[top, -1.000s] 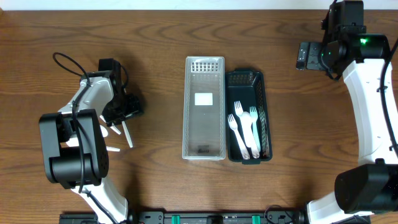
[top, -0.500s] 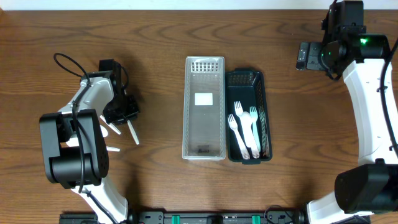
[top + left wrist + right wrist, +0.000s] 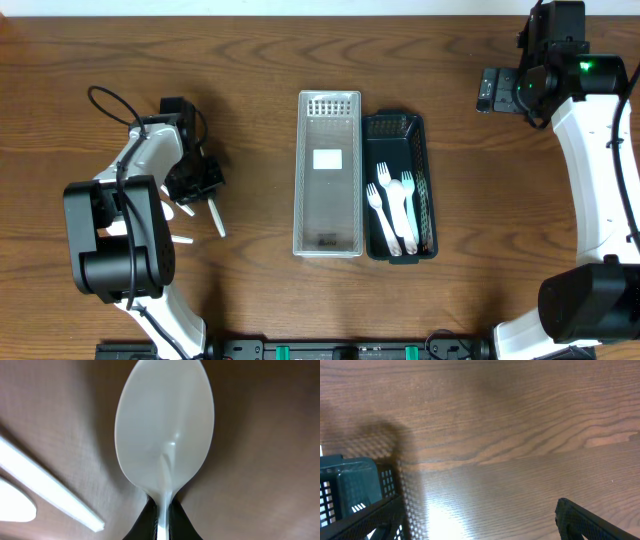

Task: Pack container
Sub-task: 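Lift the spoon with left gripper and drop it into the white tray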

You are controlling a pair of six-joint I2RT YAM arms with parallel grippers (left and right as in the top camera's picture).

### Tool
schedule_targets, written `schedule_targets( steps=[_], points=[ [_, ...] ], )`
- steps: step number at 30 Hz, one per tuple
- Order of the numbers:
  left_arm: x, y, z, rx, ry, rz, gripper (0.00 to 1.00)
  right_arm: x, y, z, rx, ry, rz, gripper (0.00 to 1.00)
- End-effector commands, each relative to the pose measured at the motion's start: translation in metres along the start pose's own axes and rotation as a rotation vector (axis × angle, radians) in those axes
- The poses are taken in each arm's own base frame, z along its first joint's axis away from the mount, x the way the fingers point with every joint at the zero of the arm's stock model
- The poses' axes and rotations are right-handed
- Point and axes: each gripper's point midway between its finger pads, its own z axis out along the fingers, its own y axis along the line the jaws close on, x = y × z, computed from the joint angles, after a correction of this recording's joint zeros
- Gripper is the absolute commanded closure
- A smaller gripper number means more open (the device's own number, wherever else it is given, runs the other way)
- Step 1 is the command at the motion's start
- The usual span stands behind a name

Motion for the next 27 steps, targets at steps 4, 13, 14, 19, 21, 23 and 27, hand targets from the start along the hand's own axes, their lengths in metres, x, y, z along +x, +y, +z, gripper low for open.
schedule_targets(
  steps=[4,13,14,19,21,23,27],
  points=[
    [-0.017,-0.027,-0.070,0.044,-0.120,0.082,0.95,-0.004,-0.006,-0.001,0.017,-0.008,-0.004,0.01],
    [0.019,-0.138,-0.173,0.171,-0.397,0.396,0.94,-0.005,-0.005,-0.001,0.012,-0.013,-0.003,0.01],
    [0.028,-0.152,-0.174,0.183,-0.407,0.440,0.94,-0.005,-0.005,-0.001,0.012,-0.013,-0.003,0.01],
    [0.059,-0.196,-0.151,0.132,-0.392,0.596,0.94,-0.005,-0.005,-0.001,0.012,-0.012,-0.003,0.01],
    [0.062,-0.202,-0.131,0.054,-0.378,0.631,0.94,-0.004,-0.005,-0.001,0.012,-0.009,-0.004,0.01],
    [0.065,-0.207,-0.112,0.022,-0.339,0.651,0.94,-0.003,-0.005,-0.001,0.012,-0.007,-0.004,0.01],
    [0.066,-0.210,-0.078,-0.022,-0.260,0.632,0.94,-0.003,-0.005,-0.001,0.009,-0.006,-0.005,0.01]
  ],
)
